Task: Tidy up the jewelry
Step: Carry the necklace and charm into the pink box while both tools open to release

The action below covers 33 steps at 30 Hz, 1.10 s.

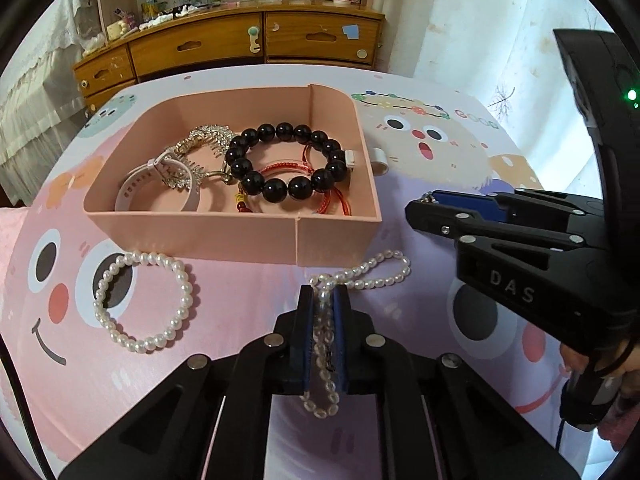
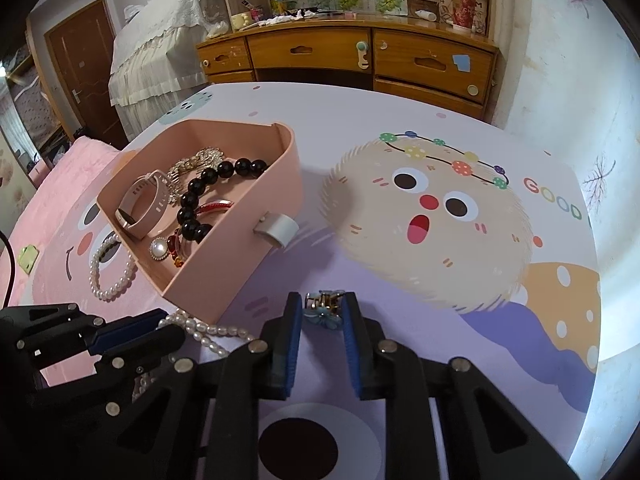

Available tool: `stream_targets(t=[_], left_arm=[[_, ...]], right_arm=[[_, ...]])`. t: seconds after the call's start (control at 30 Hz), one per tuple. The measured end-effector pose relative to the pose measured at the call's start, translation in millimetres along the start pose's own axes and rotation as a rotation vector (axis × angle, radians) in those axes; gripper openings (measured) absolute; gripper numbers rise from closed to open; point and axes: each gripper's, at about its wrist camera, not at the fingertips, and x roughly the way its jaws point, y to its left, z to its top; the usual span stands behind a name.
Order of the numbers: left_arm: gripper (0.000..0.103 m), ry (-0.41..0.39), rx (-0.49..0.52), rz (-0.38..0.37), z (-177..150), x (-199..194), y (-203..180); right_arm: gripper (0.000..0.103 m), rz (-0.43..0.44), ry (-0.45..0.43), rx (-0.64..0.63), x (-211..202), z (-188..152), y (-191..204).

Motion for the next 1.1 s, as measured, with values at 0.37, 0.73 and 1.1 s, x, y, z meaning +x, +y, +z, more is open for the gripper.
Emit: stream_targets(t=[0.37, 0.73, 1.1], left_arm=[[0.007, -0.045, 0.024, -0.07, 7, -43, 7], [0.007, -0.129, 0.101, -0.085, 33, -102, 24], [0.007, -0.236, 0.183, -0.083, 74, -140, 37]], right_arm=[[0.02, -0.04, -0.022, 0.003, -20, 7, 7], [0.02, -0.073, -0.095, 0.017, -54, 25, 24], [0.02, -0.063, -0.15, 0.038, -72, 43, 49]])
